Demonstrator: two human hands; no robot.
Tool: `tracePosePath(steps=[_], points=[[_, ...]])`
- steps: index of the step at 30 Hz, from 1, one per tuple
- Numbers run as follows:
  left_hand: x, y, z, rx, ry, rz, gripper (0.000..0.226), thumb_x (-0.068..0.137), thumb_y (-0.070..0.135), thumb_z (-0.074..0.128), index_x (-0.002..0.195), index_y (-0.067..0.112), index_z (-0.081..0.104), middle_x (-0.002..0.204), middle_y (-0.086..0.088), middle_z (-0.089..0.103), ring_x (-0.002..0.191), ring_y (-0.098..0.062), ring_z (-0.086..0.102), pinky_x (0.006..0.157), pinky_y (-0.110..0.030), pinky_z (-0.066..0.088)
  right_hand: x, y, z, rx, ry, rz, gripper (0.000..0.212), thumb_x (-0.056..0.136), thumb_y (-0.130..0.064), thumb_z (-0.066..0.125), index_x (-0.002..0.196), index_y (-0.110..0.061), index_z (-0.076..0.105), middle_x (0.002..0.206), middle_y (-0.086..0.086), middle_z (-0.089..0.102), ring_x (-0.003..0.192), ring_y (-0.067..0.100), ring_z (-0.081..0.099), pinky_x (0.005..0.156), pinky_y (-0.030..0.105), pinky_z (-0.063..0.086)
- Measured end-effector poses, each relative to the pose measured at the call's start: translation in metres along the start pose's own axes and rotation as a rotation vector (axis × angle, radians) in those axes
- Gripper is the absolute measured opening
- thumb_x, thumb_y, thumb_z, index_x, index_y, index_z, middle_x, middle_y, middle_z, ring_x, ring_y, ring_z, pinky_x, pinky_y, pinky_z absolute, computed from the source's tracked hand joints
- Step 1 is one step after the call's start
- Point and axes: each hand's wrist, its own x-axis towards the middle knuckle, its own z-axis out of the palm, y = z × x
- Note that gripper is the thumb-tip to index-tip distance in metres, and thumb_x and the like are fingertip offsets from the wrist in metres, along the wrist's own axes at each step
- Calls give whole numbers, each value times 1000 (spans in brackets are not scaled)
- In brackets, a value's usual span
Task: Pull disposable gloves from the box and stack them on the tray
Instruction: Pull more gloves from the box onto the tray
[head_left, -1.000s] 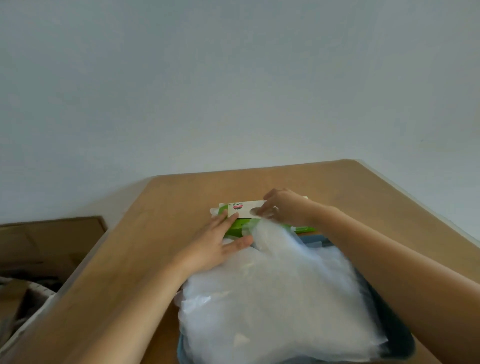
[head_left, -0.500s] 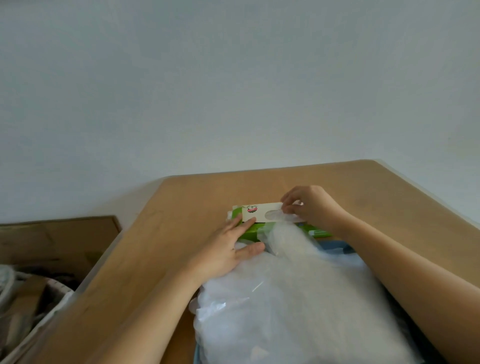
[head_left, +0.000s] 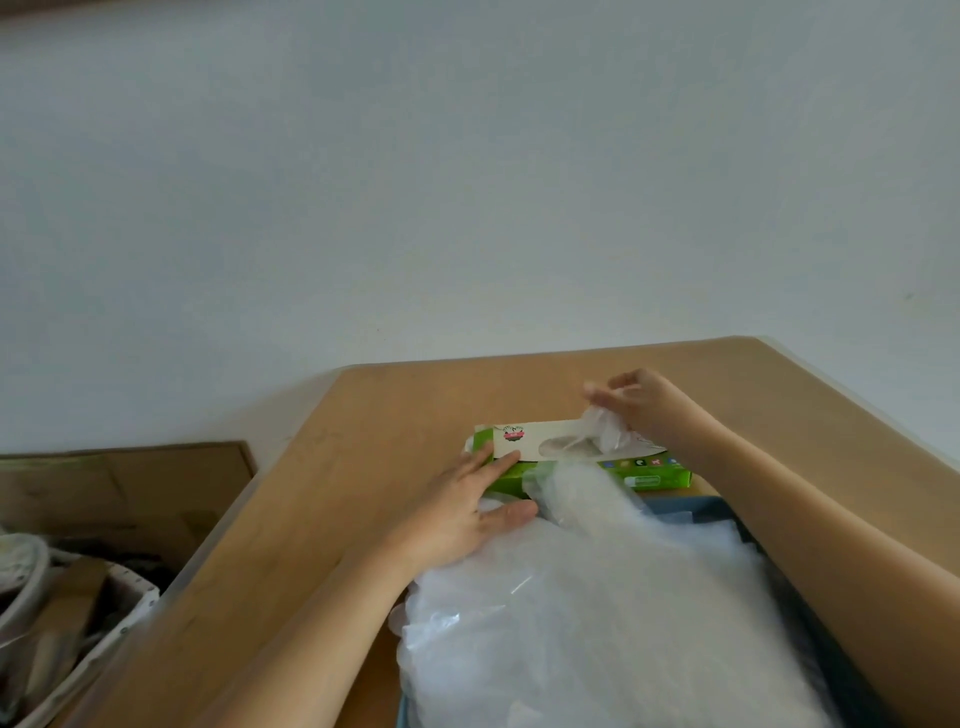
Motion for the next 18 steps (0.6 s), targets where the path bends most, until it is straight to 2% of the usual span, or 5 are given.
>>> tracePosePath(steps=[3, 6, 9, 13, 18], points=[[0, 0, 0, -9, 0, -3, 89, 70, 77, 35, 149, 41, 20, 161, 9, 2, 148, -12, 4, 121, -37, 8, -8, -9, -2, -137, 7, -191, 8, 80, -21, 75, 85, -15, 73, 75, -8, 67, 77, 10, 62, 63, 14, 43], [-1, -1, -2, -18, -18, 2, 88, 70, 78, 34, 149, 44, 18, 161, 12, -1, 148, -9, 2, 121, -38, 9, -25, -40, -15, 150, 113, -276, 9, 85, -16, 71, 76, -16, 74, 58, -15, 66, 56, -4, 55, 58, 9, 42], [-1, -2, -2, -30, -14, 3, 86, 72, 78, 36, 149, 44, 19, 160, 14, -1, 147, -9, 3, 120, -40, 15, -51, -76, -37, 357, 78, -389, 13, 88, -11, 65, 77, -16, 70, 68, -5, 70, 70, 10, 63, 79, 23, 53], [-1, 1, -8, -225, 62, 29, 84, 74, 72, 42, 147, 30, 34, 159, 6, 15, 145, -5, 13, 118, -27, 14, -76, -89, -50, 233, 111, -431, 4, 87, -12, 67, 89, -15, 68, 89, 3, 72, 79, 7, 66, 77, 15, 52], [-7, 3, -16, -217, 72, 26, 77, 80, 78, 41, 138, 28, 50, 149, 8, 40, 136, -7, 37, 113, -28, 29, -76, -52, -43, -268, -238, -133, 98, 60, -41, 86, 143, -32, 35, 127, -10, 48, 118, 11, 48, 101, 31, 40]])
